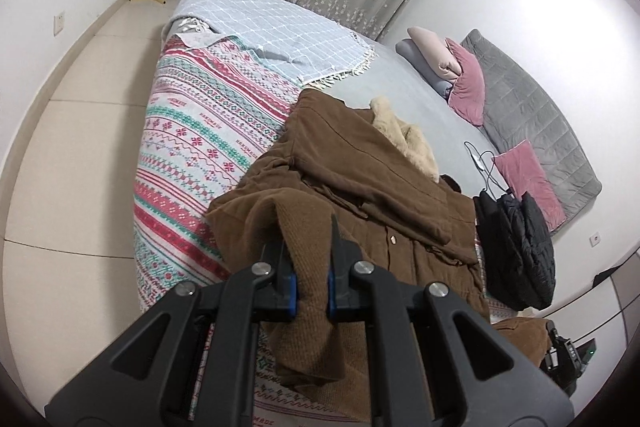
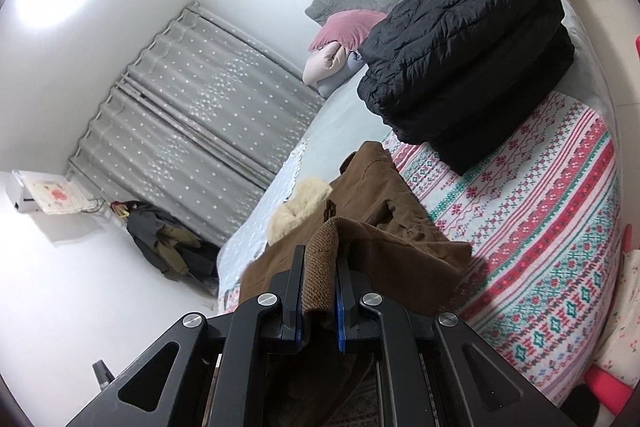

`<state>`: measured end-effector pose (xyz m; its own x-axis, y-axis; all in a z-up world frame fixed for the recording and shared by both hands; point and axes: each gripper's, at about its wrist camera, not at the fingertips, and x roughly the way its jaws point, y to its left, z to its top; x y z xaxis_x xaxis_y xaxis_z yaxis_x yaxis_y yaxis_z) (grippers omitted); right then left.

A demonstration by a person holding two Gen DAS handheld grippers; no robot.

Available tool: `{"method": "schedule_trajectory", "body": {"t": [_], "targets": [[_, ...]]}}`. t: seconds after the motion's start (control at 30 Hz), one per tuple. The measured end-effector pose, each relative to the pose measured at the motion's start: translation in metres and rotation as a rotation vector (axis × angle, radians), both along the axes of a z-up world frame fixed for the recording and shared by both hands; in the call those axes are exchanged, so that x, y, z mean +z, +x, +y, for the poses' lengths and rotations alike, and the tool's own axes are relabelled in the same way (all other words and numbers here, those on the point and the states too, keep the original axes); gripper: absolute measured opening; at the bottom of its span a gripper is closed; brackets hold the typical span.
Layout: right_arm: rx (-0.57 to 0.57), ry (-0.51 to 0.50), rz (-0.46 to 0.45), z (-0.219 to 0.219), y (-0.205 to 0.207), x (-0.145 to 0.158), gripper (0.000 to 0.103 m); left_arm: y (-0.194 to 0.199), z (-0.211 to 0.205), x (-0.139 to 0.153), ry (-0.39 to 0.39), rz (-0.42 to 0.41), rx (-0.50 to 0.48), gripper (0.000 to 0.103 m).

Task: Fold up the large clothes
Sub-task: 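Lift the coat hem with both grippers and carry it toward the fur collar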

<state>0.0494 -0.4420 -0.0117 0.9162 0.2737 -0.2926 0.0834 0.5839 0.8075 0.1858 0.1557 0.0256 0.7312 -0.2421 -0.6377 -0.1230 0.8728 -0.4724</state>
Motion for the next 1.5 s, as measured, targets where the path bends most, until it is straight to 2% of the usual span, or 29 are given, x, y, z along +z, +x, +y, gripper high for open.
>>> {"method": "schedule_trajectory", "body": {"t": [0.13,0.23,0.27,0.3,0.37,0.43,0.5,0.63,0.73,0.87,1.0,1.07,1.13,1.2,1.27,1.33,1.4,1.5], "targets": [[-0.029,0.042,-0.031,-0.007,0.0,0.005,0.01,-0.003,0.008,0.01,-0.063,0.005,0.003,0.012],[-0.039,0.01,-0.043,-0.006,0.005,0.011,0.01,-0.01,0.003,0.022,-0.028,-0.04,0.005,0.012],[-0.039,-0.003,-0.033,-0.005,0.01,0.01,0.01,-0.005,0.0,0.019,0.004,-0.032,0.005,0.012],[-0.041,0.009,-0.02,-0.007,0.015,0.007,0.01,0.002,0.0,0.014,0.002,-0.007,0.01,0.012],[-0.048,0.054,-0.015,-0.012,0.019,0.005,0.01,0.017,0.008,0.007,-0.042,0.05,0.015,0.012],[-0.06,0.031,-0.048,-0.013,0.022,0.019,0.01,0.028,0.011,0.015,-0.055,0.043,0.016,0.012],[-0.05,-0.011,-0.077,-0.01,0.033,0.039,0.01,0.04,0.004,0.03,-0.016,0.014,0.006,0.012],[-0.006,-0.077,-0.077,-0.007,0.078,0.064,0.01,0.091,-0.01,0.05,-0.001,0.024,-0.041,0.012],[0.03,-0.111,-0.033,-0.007,0.131,0.073,0.01,0.143,-0.023,0.057,0.031,0.049,-0.054,0.012],[0.025,-0.143,0.007,-0.01,0.203,0.082,0.01,0.224,-0.04,0.058,0.102,0.066,-0.003,0.012],[-0.045,-0.146,0.042,-0.021,0.278,0.087,0.01,0.297,-0.048,0.056,0.114,0.05,0.065,0.012],[-0.098,-0.176,0.057,-0.026,0.315,0.088,0.01,0.347,-0.058,0.046,0.154,0.068,0.079,0.012],[-0.131,-0.185,0.092,-0.029,0.358,0.085,0.01,0.382,-0.06,0.027,0.154,0.108,0.101,0.013],[-0.147,-0.198,0.159,-0.029,0.406,0.073,0.01,0.423,-0.063,-0.004,0.156,0.198,0.103,0.013],[-0.145,-0.218,0.232,-0.024,0.443,0.055,0.01,0.455,-0.065,-0.039,0.199,0.296,0.096,0.014],[-0.156,-0.281,0.306,-0.017,0.478,0.033,0.01,0.472,-0.061,-0.066,0.198,0.344,0.095,0.017],[-0.162,-0.32,0.379,-0.015,0.505,0.003,0.01,0.488,-0.057,-0.094,0.168,0.417,0.049,0.019],[-0.154,-0.285,0.443,-0.024,0.521,-0.034,0.011,0.498,-0.05,-0.111,0.105,0.461,-0.006,0.023]]}}
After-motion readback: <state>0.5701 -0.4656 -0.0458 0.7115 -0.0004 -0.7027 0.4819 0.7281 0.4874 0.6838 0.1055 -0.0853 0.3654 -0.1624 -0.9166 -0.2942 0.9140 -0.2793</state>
